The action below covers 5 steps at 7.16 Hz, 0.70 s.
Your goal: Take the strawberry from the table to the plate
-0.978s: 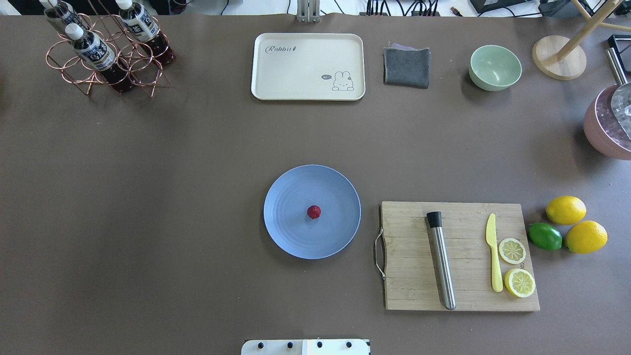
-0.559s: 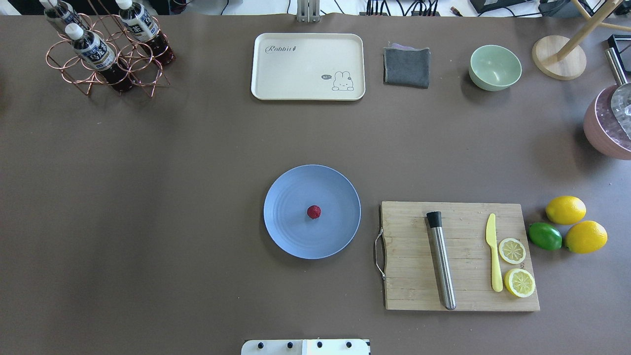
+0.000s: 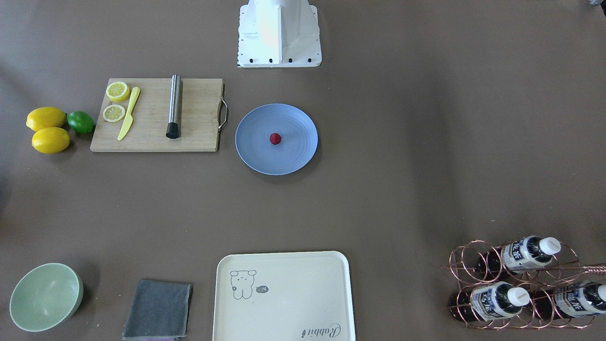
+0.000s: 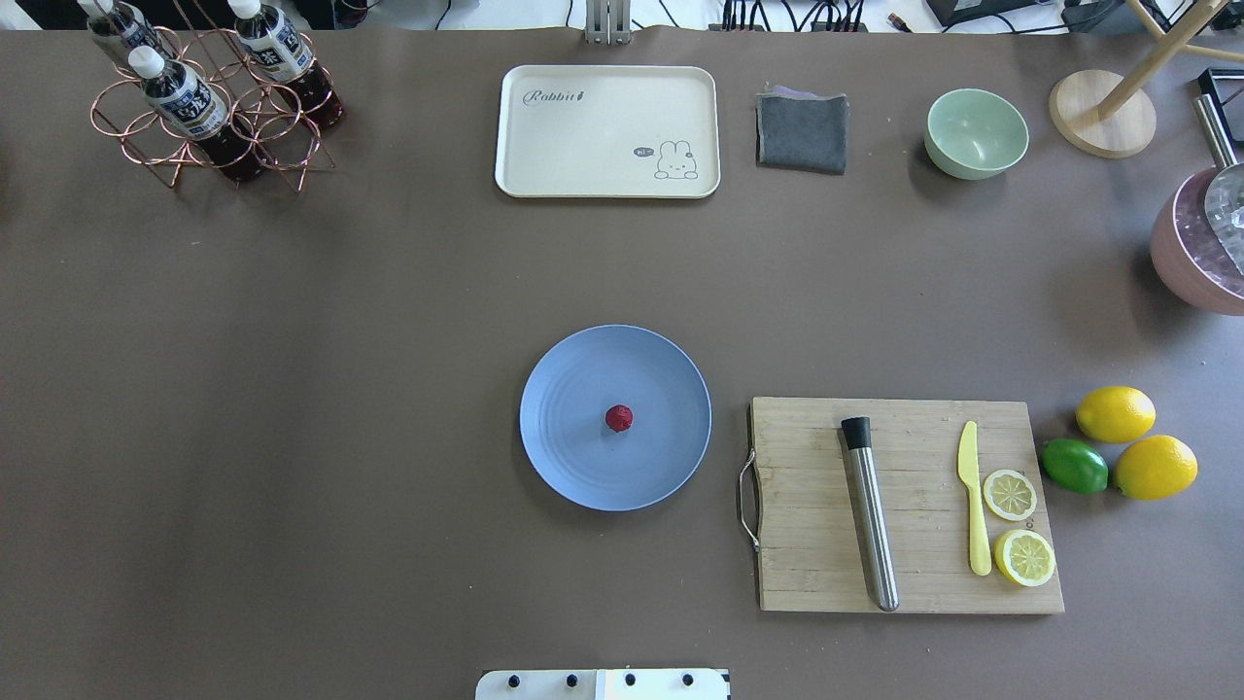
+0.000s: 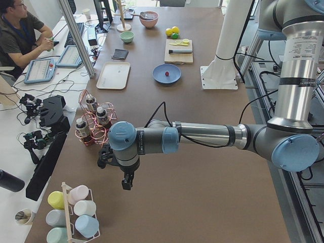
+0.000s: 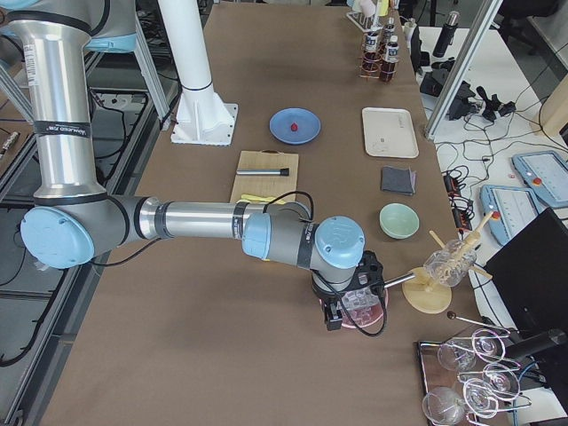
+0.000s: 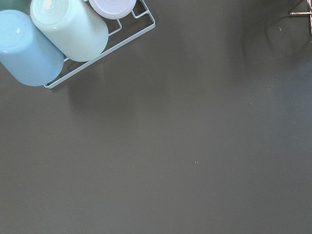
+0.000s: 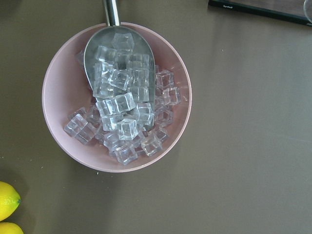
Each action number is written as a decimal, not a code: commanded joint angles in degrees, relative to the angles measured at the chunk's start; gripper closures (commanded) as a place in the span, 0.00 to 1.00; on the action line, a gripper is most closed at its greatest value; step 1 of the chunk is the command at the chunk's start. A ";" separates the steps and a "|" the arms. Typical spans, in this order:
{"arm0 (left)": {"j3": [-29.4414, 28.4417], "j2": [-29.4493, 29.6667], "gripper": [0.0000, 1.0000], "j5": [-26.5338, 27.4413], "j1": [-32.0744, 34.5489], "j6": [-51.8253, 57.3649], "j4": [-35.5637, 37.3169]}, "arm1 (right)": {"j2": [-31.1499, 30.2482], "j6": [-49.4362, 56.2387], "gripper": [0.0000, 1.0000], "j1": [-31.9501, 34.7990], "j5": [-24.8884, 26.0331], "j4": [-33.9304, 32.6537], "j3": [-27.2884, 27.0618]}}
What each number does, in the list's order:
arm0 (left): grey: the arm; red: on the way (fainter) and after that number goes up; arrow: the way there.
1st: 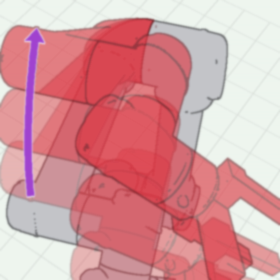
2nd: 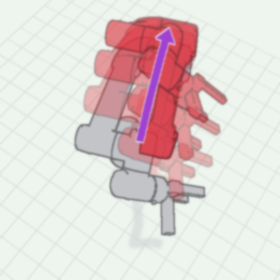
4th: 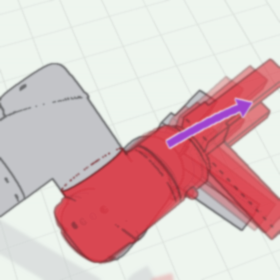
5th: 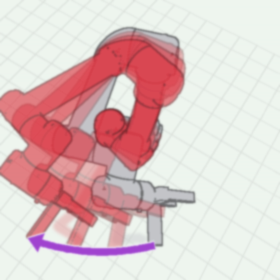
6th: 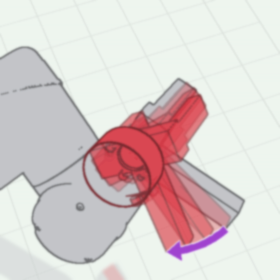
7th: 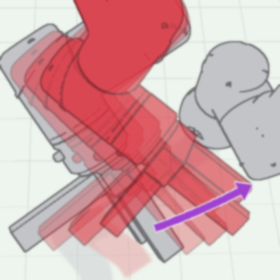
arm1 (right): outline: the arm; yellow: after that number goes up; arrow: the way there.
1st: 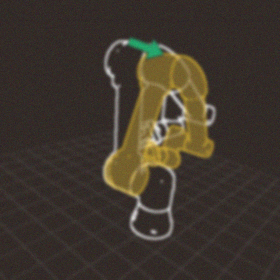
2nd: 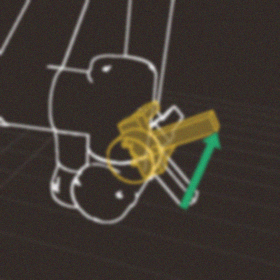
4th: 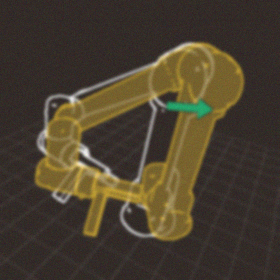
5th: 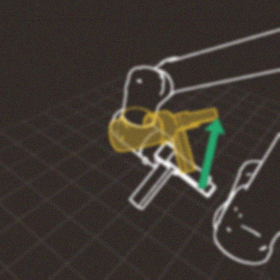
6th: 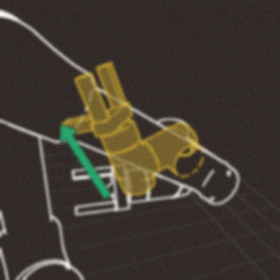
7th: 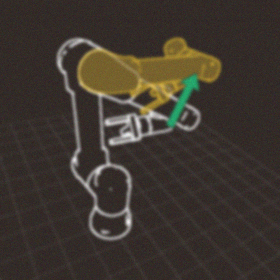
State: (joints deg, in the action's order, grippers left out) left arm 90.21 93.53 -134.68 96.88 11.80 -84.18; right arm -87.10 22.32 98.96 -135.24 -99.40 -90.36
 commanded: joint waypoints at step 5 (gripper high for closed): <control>-0.21 -0.01 0.02 0.04 -0.29 0.07 -0.02 | -1.14 0.00 0.00 0.00 -0.38 0.00 -0.43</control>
State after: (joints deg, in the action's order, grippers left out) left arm 90.12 93.52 -134.65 96.60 11.86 -84.20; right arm -88.03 22.32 98.97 -135.64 -99.40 -90.75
